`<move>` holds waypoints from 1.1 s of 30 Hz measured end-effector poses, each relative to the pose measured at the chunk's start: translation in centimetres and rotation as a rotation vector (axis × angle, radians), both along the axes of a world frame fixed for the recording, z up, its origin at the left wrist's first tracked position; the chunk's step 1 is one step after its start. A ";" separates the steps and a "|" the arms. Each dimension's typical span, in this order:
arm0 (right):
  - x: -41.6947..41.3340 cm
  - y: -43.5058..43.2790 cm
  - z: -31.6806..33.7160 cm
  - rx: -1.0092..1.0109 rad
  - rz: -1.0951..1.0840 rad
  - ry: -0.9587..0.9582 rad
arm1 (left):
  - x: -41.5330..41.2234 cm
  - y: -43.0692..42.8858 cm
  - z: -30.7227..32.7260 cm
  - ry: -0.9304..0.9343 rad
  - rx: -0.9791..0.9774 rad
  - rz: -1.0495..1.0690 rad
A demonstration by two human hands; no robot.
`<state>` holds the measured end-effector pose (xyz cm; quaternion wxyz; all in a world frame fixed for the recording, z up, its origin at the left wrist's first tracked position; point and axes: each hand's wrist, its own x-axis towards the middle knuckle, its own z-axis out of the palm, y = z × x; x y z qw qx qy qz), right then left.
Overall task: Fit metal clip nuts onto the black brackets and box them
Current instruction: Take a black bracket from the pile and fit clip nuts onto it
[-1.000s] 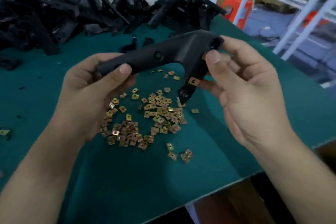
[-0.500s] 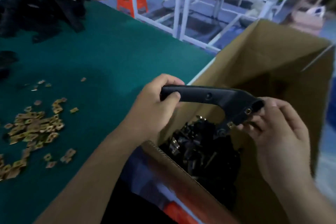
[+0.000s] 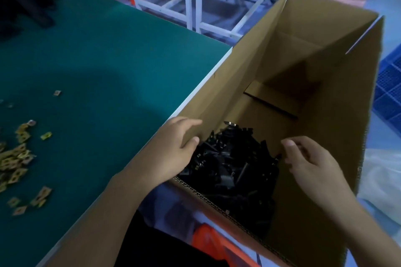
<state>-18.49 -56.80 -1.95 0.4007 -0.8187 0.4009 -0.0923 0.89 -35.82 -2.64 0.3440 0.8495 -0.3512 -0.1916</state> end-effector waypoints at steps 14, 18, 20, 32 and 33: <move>17.2 16.3 3.5 0.005 0.592 -0.460 | 5.4 26.0 4.7 -0.503 -0.468 1.079; 24.1 24.1 3.9 -0.061 0.906 -0.413 | 7.3 34.2 2.2 -0.535 -0.284 1.446; 27.4 28.5 3.8 -0.073 1.035 -0.409 | 7.8 35.5 1.3 -0.506 -0.345 1.514; 38.1 46.5 2.9 -0.222 1.095 -0.313 | 8.7 36.4 0.6 -0.456 -0.435 1.558; 38.0 46.0 3.0 -0.138 1.088 -0.336 | 8.8 36.3 0.7 -0.442 -0.460 1.559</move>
